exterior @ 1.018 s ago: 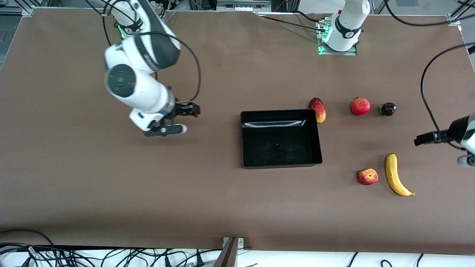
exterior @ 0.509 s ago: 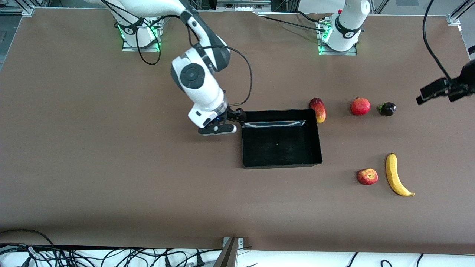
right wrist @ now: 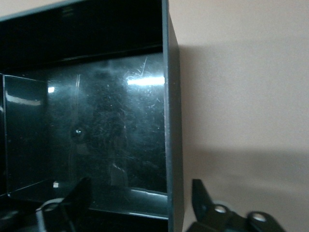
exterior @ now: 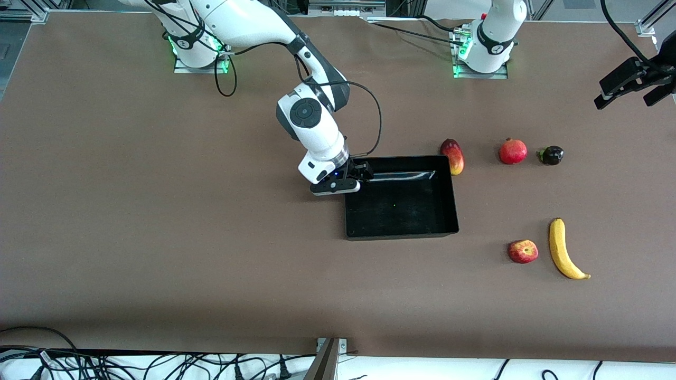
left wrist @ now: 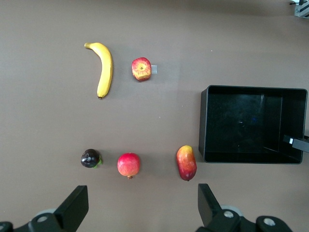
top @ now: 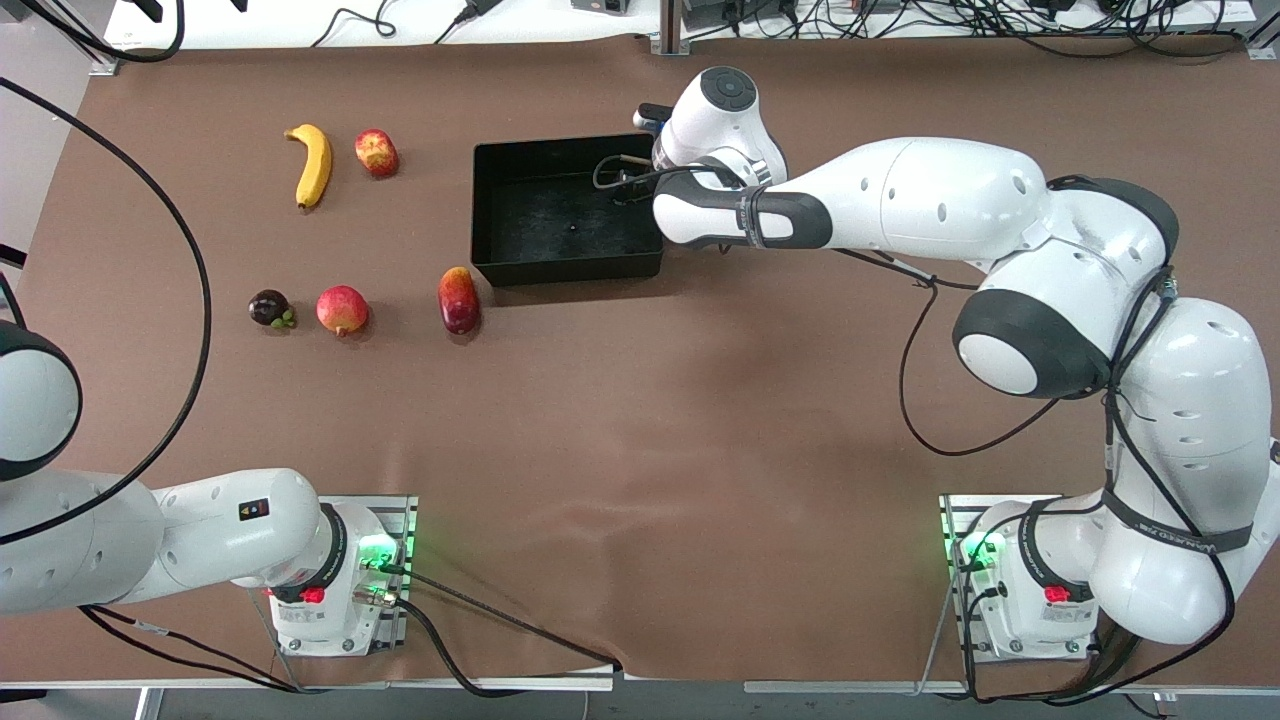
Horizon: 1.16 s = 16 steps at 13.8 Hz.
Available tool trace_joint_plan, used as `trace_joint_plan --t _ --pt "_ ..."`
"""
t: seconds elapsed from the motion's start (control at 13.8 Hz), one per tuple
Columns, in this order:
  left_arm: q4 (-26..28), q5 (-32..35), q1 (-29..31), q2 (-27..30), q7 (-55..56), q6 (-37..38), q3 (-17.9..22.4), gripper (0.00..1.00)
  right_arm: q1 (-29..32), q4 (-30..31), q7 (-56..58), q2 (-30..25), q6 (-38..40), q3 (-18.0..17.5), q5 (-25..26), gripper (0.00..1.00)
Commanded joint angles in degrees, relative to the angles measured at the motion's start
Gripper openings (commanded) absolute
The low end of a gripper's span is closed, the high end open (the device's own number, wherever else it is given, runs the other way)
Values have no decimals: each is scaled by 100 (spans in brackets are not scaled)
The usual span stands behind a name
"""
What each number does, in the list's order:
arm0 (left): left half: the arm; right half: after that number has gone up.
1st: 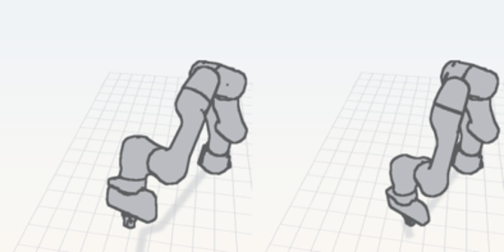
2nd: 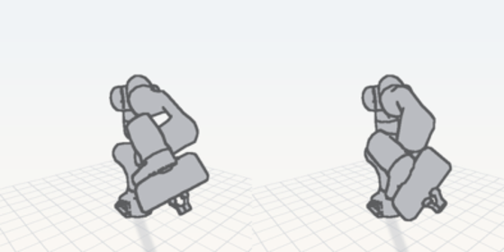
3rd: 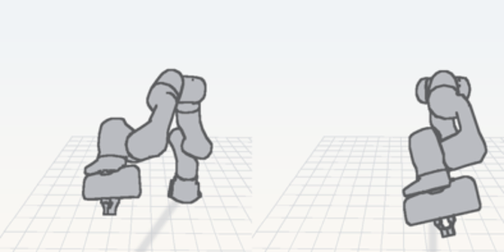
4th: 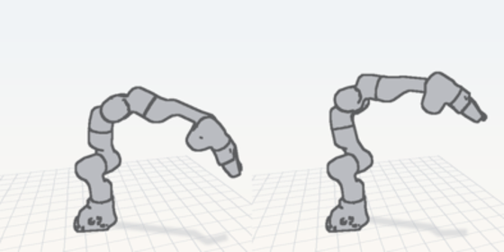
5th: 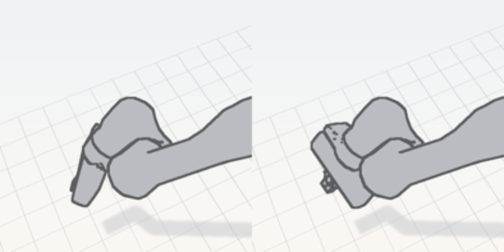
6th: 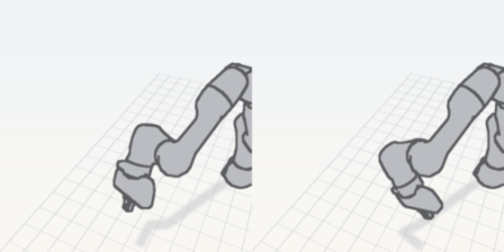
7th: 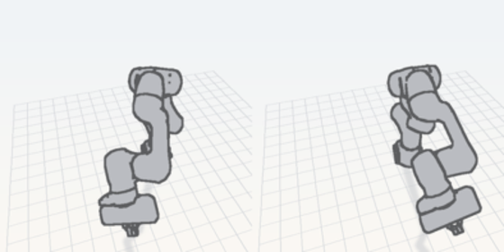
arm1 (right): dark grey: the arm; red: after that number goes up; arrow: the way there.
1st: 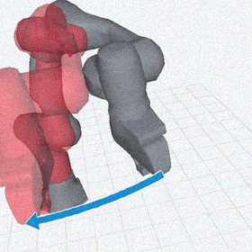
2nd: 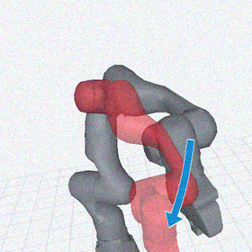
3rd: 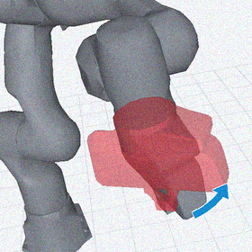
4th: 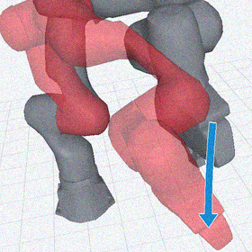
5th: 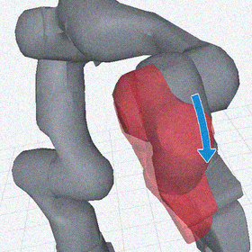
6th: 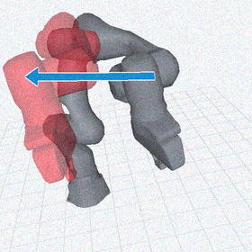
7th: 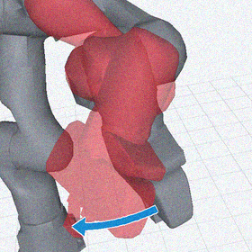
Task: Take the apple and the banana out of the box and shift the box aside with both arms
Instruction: 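Close the right gripper on the tray rim, then drag the black tray across the table toward the right arm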
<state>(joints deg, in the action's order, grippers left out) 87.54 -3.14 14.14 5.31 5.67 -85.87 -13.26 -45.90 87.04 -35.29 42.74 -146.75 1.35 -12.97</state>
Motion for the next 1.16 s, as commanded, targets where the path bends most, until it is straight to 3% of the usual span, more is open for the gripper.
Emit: trace_joint_plan --t 0.0,0.15,0.36,0.73,1.09 --pt "184 -143 -69 216 -48 70 95 100 -42 -65 -57 32 41 76 -13 30" --pt "184 -99 -130 243 -154 106 95 100 -33 67 -66 24 67 76 -39 0" --pt "219 -64 -192 304 -286 123 139 100 2 24 -119 -108 724 137 -30 0" --pt "228 -64 -192 304 -277 150 183 100 46 24 -31 -731 1849 602 -21 0" --pt "219 -55 -210 304 -303 211 210 100 81 85 1117 -1294 3010 1664 -82 0"
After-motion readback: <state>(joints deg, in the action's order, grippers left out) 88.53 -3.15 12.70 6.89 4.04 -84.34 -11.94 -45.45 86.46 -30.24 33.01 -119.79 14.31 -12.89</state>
